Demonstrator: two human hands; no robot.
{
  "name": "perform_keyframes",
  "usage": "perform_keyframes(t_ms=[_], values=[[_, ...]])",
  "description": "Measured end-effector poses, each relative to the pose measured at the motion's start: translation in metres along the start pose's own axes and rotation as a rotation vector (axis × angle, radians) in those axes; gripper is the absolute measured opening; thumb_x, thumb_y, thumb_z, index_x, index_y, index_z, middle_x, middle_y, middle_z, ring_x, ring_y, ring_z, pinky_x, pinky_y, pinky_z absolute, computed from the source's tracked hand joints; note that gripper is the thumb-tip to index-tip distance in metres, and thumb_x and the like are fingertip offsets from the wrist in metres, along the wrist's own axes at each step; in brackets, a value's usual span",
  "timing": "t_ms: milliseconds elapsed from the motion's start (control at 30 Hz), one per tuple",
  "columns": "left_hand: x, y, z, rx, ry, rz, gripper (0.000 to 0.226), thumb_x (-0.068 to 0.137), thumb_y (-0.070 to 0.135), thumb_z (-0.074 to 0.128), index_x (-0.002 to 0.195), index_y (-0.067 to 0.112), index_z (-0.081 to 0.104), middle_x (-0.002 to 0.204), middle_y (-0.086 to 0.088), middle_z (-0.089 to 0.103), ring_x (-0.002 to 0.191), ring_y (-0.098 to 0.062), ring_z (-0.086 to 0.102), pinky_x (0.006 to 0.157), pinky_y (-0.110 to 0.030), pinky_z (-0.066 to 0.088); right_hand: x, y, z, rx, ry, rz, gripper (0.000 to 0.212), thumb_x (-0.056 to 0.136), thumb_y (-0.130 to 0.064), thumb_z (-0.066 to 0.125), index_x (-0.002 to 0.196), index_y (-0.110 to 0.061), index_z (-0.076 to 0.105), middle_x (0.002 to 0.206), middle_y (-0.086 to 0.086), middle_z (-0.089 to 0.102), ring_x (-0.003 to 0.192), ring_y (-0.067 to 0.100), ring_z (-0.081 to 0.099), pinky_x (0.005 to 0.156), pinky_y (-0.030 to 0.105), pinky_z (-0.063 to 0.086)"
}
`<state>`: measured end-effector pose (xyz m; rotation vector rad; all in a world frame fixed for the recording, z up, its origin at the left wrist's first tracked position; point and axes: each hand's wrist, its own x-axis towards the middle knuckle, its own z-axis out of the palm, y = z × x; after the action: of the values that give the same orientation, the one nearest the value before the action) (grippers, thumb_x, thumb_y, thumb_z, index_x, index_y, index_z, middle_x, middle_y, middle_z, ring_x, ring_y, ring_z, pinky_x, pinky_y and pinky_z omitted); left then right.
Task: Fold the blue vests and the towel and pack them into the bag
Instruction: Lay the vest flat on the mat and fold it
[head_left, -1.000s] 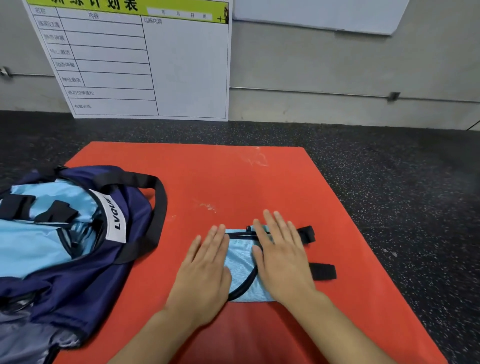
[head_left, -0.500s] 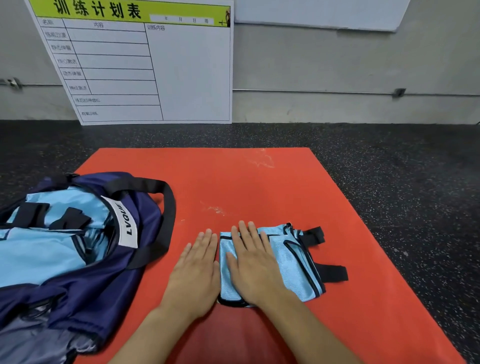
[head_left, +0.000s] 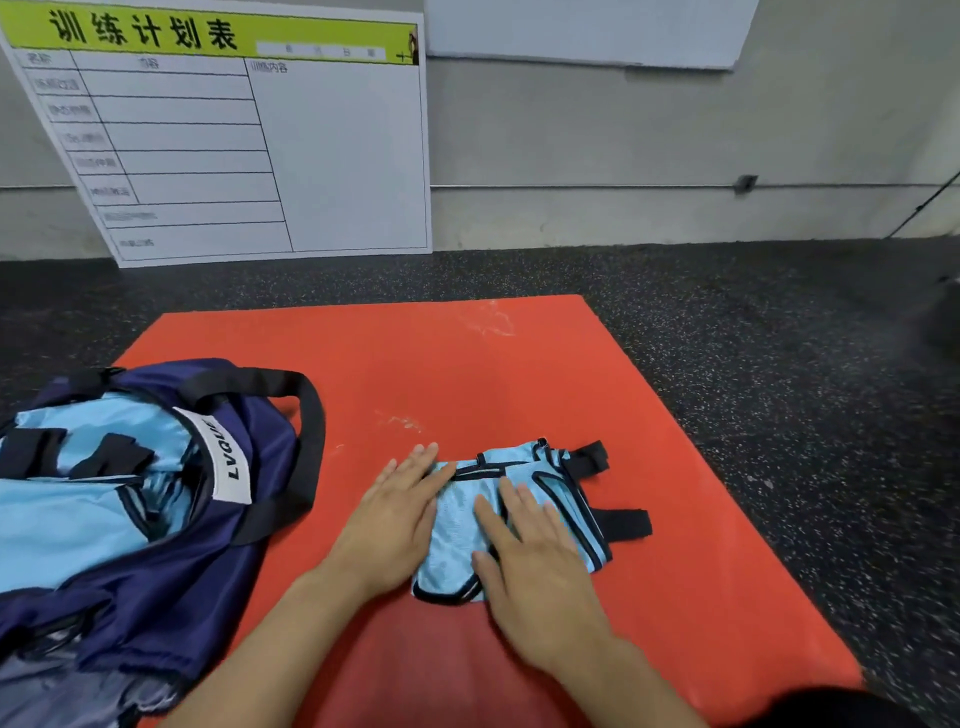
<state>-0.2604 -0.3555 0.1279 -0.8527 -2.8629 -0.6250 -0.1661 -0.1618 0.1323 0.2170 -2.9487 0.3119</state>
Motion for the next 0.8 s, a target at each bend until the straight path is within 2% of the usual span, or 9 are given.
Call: perform_keyframes(t_ms=[67,133,233,300,433,533,567,667,800], values=[[0.014,0.001,0.004,0.020,-0.075,-0.001,0.069,0.094,0.046,0.009,0.156,0.030,0.036,0.168,0.002,0.014,0.155,-0.009,0.006,0.121,-0.021,-0.009,-0.037,0.020,-0.009,-0.022,0.026,0.091,0.051,0.091,-0.045,0.049,0.137,-0.028,0.063,0.148,0.008,0.055,0.137,0.026,0.054,0.117,0.039,0.038],[0.025,0.002,0.010,0.022,-0.129,-0.031,0.064,0.095,0.040,0.016,0.156,0.033,0.034,0.169,-0.001,0.016,0.156,-0.013,0.008,0.122,-0.024,-0.007,-0.065,0.036,-0.015,-0.024,0.065,0.190,0.048,0.082,-0.044,0.059,0.127,-0.031,0.069,0.136,0.006,0.062,0.125,0.028,0.063,0.101,0.046,0.052],[0.031,0.002,0.015,0.006,-0.155,-0.057,0.061,0.097,0.037,0.020,0.157,0.034,0.033,0.168,-0.003,0.020,0.156,-0.016,0.013,0.126,-0.030,0.001,-0.084,0.043,-0.014,-0.019,0.057,0.317,0.048,0.081,-0.048,0.050,0.121,-0.033,0.072,0.117,0.002,0.064,0.105,0.026,0.064,0.081,0.044,0.059],[0.029,0.002,0.016,0.018,-0.160,-0.054,0.061,0.097,0.038,0.021,0.156,0.035,0.034,0.166,-0.002,0.025,0.155,-0.017,0.018,0.127,-0.032,0.008,-0.088,0.039,-0.011,-0.027,0.011,0.345,0.050,0.081,-0.050,0.047,0.120,-0.033,0.073,0.110,0.002,0.063,0.099,0.025,0.064,0.076,0.042,0.059],[0.016,0.002,0.012,0.026,-0.128,-0.043,0.074,0.091,0.052,0.009,0.153,0.031,0.043,0.160,0.000,0.039,0.149,-0.019,0.033,0.124,-0.033,0.020,-0.076,0.044,-0.009,-0.094,0.034,0.374,0.051,0.089,-0.050,0.042,0.126,-0.027,0.070,0.119,0.004,0.066,0.109,0.028,0.065,0.089,0.045,0.057],[-0.001,0.000,0.007,0.030,-0.114,-0.047,0.074,0.091,0.053,0.010,0.152,0.028,0.046,0.157,-0.001,0.044,0.146,-0.020,0.038,0.122,-0.032,0.025,-0.060,0.057,-0.008,-0.109,0.068,0.358,0.053,0.097,-0.050,0.034,0.133,-0.025,0.064,0.131,0.004,0.063,0.122,0.028,0.060,0.099,0.046,0.052],[-0.009,0.001,0.006,0.032,-0.099,-0.050,0.074,0.092,0.052,0.011,0.150,0.027,0.048,0.155,0.000,0.046,0.145,-0.019,0.039,0.121,-0.031,0.026,-0.051,0.061,-0.010,-0.097,0.055,0.341,0.053,0.100,-0.047,0.032,0.140,-0.025,0.058,0.139,0.003,0.058,0.131,0.027,0.054,0.106,0.046,0.047],[-0.036,0.008,0.002,0.033,-0.030,-0.046,0.065,0.096,0.049,0.018,0.146,0.025,0.054,0.149,0.002,0.054,0.140,-0.018,0.046,0.118,-0.026,0.026,-0.022,0.079,-0.014,-0.028,-0.094,0.276,0.050,0.109,-0.036,0.027,0.159,-0.028,0.029,0.165,-0.001,0.029,0.154,0.023,0.023,0.123,0.042,0.023],[-0.082,0.028,0.012,0.023,0.026,-0.036,0.054,0.101,0.048,0.030,0.143,0.028,0.057,0.147,0.009,0.055,0.140,-0.013,0.046,0.122,-0.026,0.023,0.007,0.107,-0.020,-0.060,-0.152,0.158,0.051,0.110,-0.038,0.026,0.161,-0.035,0.020,0.170,-0.002,0.018,0.157,0.022,0.014,0.124,0.041,0.017]])
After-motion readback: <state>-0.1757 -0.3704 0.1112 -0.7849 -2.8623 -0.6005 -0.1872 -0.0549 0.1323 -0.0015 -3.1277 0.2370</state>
